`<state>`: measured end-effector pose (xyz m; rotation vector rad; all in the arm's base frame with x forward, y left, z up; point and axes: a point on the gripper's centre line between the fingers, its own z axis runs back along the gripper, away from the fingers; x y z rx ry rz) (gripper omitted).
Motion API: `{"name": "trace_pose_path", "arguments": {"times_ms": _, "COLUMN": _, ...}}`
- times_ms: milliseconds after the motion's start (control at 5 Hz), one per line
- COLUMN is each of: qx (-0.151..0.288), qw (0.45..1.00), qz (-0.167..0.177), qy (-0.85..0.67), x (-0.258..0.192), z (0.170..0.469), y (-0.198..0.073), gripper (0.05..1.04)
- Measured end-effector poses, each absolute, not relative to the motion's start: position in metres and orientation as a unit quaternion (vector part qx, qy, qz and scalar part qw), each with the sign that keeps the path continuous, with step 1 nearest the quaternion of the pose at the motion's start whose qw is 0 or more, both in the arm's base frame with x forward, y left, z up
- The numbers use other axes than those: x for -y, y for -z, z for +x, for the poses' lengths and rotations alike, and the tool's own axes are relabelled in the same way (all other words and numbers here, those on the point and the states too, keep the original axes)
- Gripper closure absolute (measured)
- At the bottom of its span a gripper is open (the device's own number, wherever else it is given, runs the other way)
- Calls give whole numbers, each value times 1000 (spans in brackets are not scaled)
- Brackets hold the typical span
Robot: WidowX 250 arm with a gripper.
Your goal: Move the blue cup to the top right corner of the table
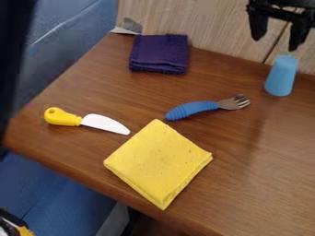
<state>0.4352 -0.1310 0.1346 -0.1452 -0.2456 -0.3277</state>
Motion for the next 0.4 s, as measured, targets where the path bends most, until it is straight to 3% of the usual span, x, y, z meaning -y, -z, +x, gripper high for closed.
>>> {"name": "trace_pose_path", "arguments": {"times_ms": 400, "qx": 131, "qw": 974, "qz": -72, "qy": 173, "x": 110, "z": 424, "y": -142, "gripper": 83}}
